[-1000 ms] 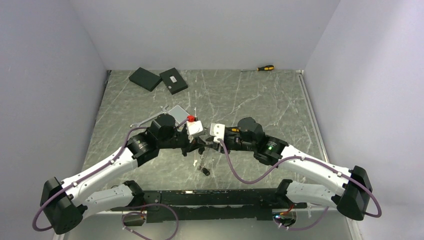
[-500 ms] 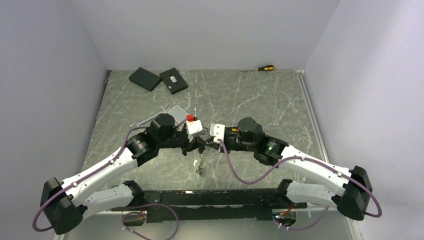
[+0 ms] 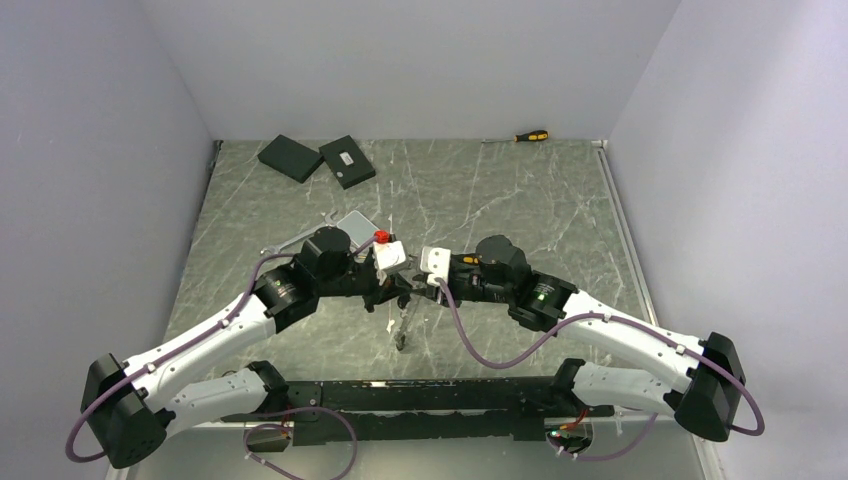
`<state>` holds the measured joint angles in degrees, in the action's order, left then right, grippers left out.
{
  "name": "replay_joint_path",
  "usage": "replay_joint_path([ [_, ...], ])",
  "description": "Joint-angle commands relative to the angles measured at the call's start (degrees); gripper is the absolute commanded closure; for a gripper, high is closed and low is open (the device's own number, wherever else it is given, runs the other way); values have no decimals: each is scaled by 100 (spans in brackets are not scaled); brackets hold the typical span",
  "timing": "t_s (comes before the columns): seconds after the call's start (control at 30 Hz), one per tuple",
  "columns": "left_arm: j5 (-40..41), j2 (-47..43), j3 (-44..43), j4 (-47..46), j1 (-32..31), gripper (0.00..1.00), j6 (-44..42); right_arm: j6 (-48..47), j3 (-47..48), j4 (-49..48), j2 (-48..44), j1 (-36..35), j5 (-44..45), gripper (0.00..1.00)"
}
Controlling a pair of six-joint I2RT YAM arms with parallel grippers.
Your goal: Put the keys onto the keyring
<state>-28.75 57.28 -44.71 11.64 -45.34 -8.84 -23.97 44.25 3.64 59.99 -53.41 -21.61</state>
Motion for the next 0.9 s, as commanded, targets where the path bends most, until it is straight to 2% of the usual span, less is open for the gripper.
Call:
replay_joint_path([
  [0.0, -236, 3, -223, -237, 8, 100, 5, -27, 70, -171, -127, -3, 81, 71],
  [0.13, -227, 19, -238, -217, 8, 100, -11, -29, 86, -153, -132, -3, 108, 83],
  [0.23, -236, 28, -236, -207, 8, 100, -19, -29, 89, -153, -136, -3, 96, 86],
  [0.27, -238, 37, -240, -202, 8, 100, -21, -28, 92, -153, -132, -3, 95, 87],
  [0.37, -236, 71, -256, -172, 8, 100, -30, -7, 110, -137, -136, -3, 91, 72],
  [0.43, -237, 82, -258, -166, 9, 100, -31, 6, 85, -171, -157, -3, 95, 69],
  [0.5, -236, 78, -258, -175, 8, 100, -30, 3, 50, -201, -180, -3, 95, 70],
  [0.6, -229, 58, -248, -193, 8, 100, -19, -20, 64, -157, -150, -3, 95, 79],
  [0.7, -227, 43, -240, -205, 8, 100, -4, -5, 50, -153, -130, -3, 69, 81],
  [0.87, -236, 21, -231, -215, 8, 100, 1, 7, 40, -140, -102, -3, 51, 80],
])
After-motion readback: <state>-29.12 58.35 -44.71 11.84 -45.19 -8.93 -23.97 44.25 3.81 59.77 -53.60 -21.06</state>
